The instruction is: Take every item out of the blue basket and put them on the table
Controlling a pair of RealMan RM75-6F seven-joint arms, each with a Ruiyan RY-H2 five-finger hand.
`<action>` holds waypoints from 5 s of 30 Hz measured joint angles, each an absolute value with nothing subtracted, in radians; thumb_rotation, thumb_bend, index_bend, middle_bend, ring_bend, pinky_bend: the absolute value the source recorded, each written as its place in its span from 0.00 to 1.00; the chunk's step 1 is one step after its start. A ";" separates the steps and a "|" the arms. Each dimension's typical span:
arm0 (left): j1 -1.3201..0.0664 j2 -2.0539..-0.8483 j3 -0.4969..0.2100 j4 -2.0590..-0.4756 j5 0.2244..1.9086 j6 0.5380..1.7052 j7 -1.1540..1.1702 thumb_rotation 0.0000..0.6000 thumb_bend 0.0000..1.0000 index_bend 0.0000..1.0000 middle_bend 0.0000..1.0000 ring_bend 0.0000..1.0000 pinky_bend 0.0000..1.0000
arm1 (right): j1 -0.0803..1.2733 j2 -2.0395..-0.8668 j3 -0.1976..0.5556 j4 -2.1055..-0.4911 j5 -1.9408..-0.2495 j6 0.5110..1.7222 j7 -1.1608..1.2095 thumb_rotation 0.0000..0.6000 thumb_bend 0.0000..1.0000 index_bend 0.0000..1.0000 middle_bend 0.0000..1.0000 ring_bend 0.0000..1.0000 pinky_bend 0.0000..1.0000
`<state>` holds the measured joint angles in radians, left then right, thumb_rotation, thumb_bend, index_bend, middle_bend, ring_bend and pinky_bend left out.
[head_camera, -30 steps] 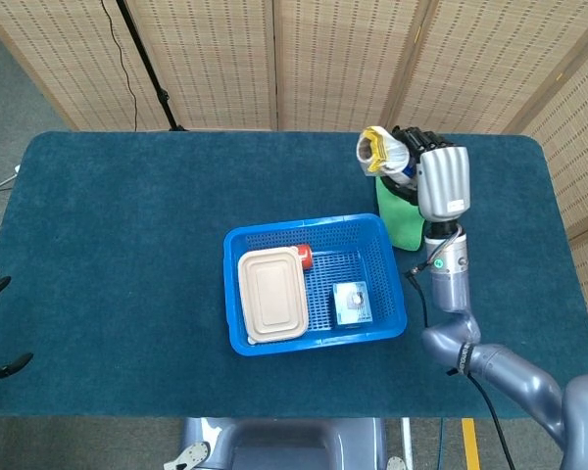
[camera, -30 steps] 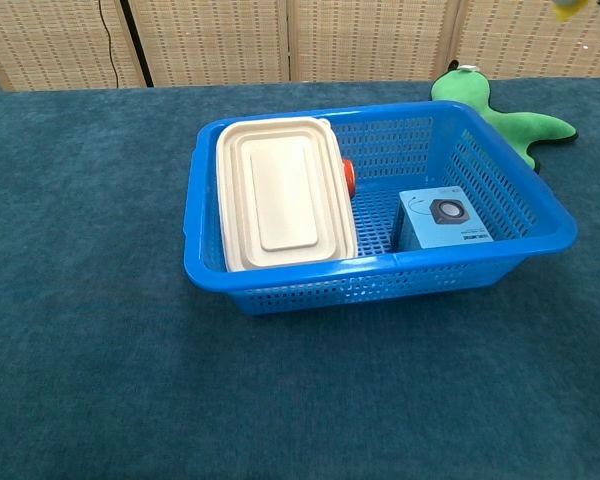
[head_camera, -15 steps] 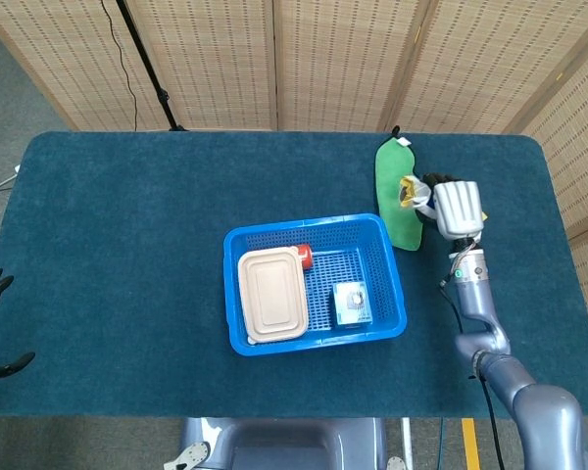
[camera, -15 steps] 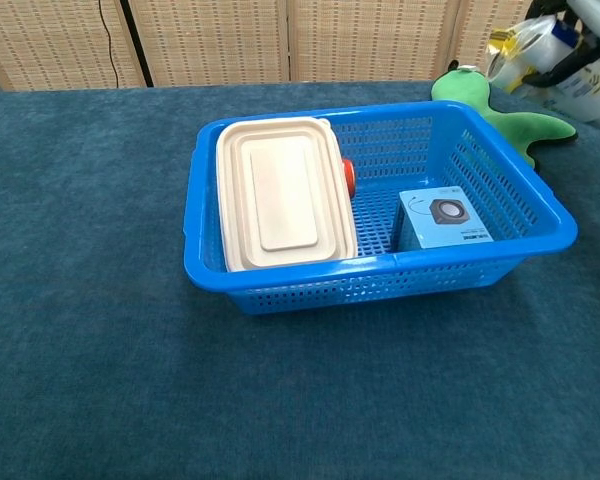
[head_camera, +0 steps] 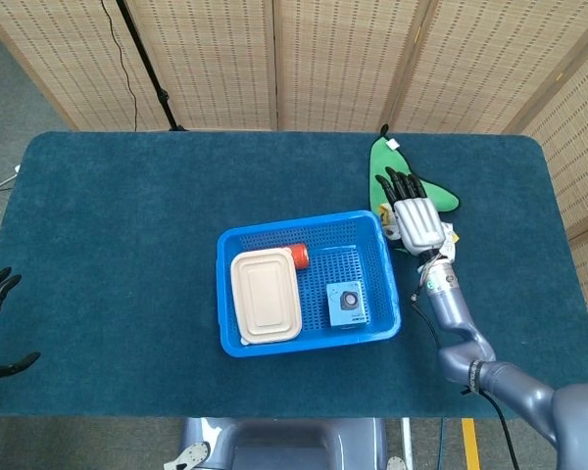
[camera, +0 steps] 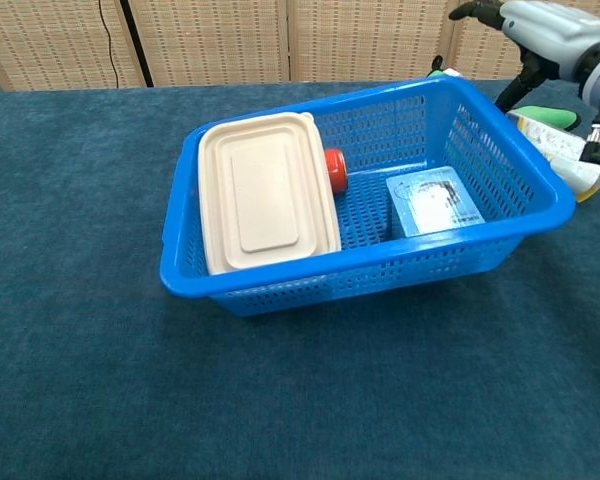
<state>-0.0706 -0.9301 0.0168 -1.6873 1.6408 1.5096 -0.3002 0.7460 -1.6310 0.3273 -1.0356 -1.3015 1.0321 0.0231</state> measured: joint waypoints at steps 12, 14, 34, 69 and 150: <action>-0.258 -0.832 0.001 -1.768 1.756 1.354 -0.509 1.00 0.00 0.00 0.00 0.00 0.00 | 0.580 -1.305 0.233 -1.397 -1.516 1.302 -0.051 1.00 0.00 0.00 0.00 0.00 0.00; -0.285 -0.818 -0.007 -1.803 1.741 1.311 -0.499 1.00 0.00 0.00 0.00 0.00 0.00 | 0.573 -1.297 0.230 -1.362 -1.513 1.303 -0.029 1.00 0.00 0.00 0.00 0.00 0.00; -0.636 -0.817 -0.103 -1.861 1.652 0.891 -0.626 1.00 0.00 0.00 0.00 0.00 0.00 | 0.404 -1.213 0.129 -1.284 -1.553 1.450 0.097 1.00 0.00 0.00 0.00 0.00 0.00; -1.082 -1.238 -0.157 -1.688 0.902 0.553 -0.168 1.00 0.02 0.00 0.00 0.00 0.00 | 0.223 -1.183 0.090 -1.325 -1.540 1.542 0.197 1.00 0.00 0.00 0.00 0.00 0.00; -0.753 -1.075 -0.236 -1.580 1.392 0.856 -0.406 1.00 0.06 0.00 0.00 0.00 0.00 | 0.192 -1.178 0.108 -1.376 -1.608 1.594 0.219 1.00 0.00 0.00 0.00 0.00 0.00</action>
